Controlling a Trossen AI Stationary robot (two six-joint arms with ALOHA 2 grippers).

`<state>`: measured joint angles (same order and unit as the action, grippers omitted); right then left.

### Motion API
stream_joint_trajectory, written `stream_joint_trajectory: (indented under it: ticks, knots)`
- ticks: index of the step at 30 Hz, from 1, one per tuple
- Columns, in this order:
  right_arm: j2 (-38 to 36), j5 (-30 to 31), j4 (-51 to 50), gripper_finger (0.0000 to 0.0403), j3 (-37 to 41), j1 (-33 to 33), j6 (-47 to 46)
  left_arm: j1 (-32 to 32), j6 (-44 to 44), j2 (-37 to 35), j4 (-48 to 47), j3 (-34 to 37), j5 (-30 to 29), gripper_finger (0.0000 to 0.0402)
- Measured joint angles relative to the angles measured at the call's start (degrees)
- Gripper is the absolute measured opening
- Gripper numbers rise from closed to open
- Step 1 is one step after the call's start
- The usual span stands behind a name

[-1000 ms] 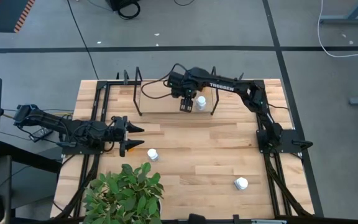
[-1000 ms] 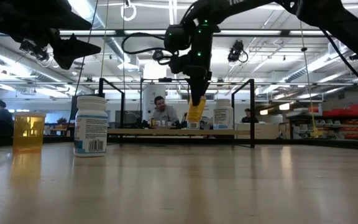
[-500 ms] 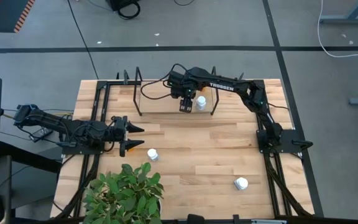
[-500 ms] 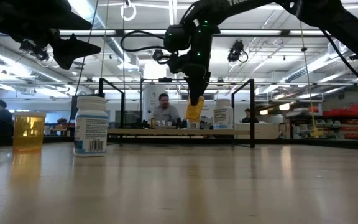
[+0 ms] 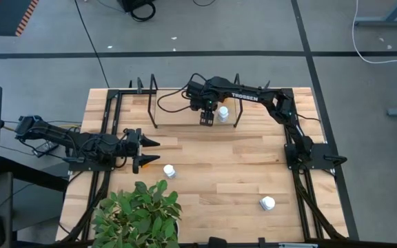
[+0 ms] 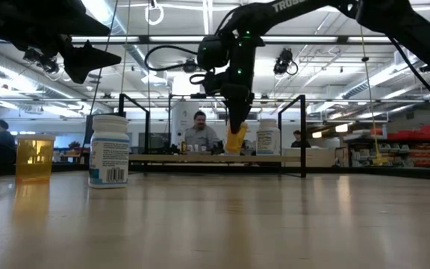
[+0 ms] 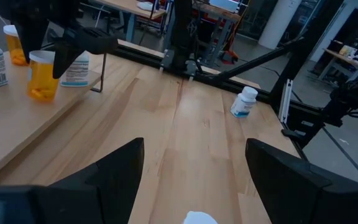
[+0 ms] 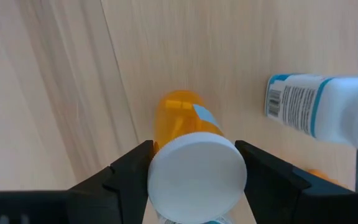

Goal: Pick and place medicine bottles onto shelf by color
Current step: Put the orange pill bottle on the shelf

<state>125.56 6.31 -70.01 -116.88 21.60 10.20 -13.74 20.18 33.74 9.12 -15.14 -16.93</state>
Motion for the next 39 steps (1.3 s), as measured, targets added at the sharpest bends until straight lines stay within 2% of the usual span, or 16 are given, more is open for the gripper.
stream_joint_trajectory:
  ticks: [14, 25, 39]
  knots:
    - [0.0, -0.42, 0.76, 0.023, 0.0, -0.02, 0.44, 0.0, 0.02, 0.0, -0.02, 0.02, 0.0, 0.0286]
    - [0.0, -0.61, 0.71, 0.0252, 0.0, 0.02, 0.48, 0.0, 0.02, 0.0, -0.02, 0.0, 0.0, 0.0286]
    - [0.0, -0.28, 0.95, 0.0255, 0.0, 0.02, 0.96, 0.0, 0.11, 0.0, -0.02, 0.01, 0.0, 0.0286]
